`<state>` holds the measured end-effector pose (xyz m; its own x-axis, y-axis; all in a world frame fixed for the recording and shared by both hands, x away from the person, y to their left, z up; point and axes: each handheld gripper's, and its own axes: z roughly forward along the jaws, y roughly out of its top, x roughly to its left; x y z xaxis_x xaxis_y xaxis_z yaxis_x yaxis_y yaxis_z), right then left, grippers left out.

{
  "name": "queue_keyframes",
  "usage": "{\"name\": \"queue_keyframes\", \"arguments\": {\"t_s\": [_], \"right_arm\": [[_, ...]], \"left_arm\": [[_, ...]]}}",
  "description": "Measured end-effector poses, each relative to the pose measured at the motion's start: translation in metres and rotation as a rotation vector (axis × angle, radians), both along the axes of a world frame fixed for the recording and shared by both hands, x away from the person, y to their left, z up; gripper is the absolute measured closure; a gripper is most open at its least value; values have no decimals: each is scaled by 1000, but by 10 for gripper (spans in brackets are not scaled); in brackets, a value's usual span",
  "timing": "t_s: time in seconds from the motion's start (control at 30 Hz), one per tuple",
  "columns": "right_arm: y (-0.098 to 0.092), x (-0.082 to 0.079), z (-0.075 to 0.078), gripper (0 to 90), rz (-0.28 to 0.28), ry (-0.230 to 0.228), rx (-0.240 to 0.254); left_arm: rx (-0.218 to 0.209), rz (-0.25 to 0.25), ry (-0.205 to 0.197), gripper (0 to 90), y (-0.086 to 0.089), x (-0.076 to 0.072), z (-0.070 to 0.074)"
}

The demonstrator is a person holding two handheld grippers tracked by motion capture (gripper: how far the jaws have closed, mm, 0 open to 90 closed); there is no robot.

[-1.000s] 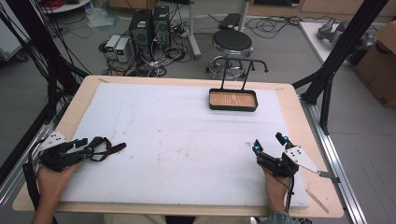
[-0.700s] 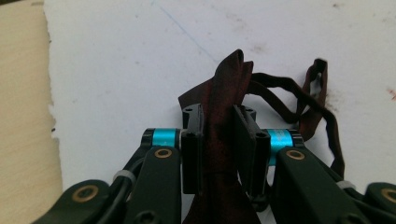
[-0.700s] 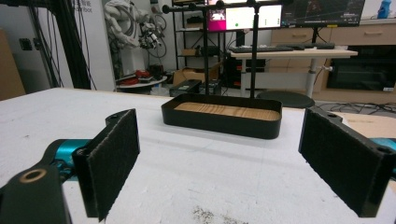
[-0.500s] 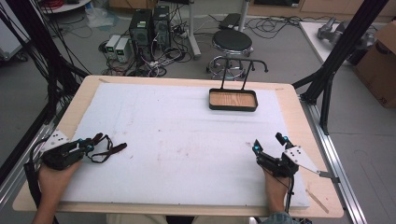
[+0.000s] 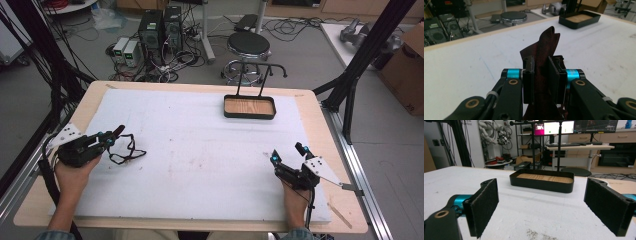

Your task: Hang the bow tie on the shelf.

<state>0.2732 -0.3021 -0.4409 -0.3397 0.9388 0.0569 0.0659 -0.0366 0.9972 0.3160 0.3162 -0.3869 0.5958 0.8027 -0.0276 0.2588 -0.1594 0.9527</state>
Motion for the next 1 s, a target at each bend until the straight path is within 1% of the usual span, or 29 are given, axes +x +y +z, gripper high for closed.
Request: {"name": "queue_keyframes", "arguments": {"t_s": [0.1, 0.2, 0.33, 0.4, 0.5, 0.57, 0.6, 0.63, 0.7, 0.8, 0.9, 1.0], "right_arm": [[0, 0, 0, 116, 0, 3, 4], [-1, 0, 0, 116, -1, 0, 2], [-1, 0, 0, 116, 1, 0, 9], [-1, 0, 0, 116, 1, 2, 16], [-2, 0, -1, 116, 3, 1, 15], [-2, 0, 0, 116, 5, 2, 16], [-2, 0, -1, 116, 6, 2, 16], [-2, 0, -1, 116, 6, 2, 16], [-2, 0, -1, 116, 7, 2, 19], [-2, 0, -1, 116, 8, 7, 27], [-2, 0, -1, 116, 10, 8, 30], [-2, 0, -1, 116, 13, 7, 30]], "left_arm": [[-19, -4, -27, 755, -10, 7, 7], [-19, -28, -32, 755, -24, 20, 14], [-30, -52, -44, 755, -45, 38, 20], [-40, -64, -59, 755, -59, 49, 23], [-60, -90, -63, 755, -73, 60, 26], [-71, -113, -63, 755, -88, 70, 28], [-73, -126, -63, 755, -98, 75, 30], [-73, -126, -63, 755, -98, 75, 30], [-77, -145, -69, 755, -110, 82, 32], [-71, -175, -63, 756, -129, 92, 36], [-73, -200, -81, 757, -147, 100, 41], [-67, -238, -91, 757, -162, 108, 46]]}}
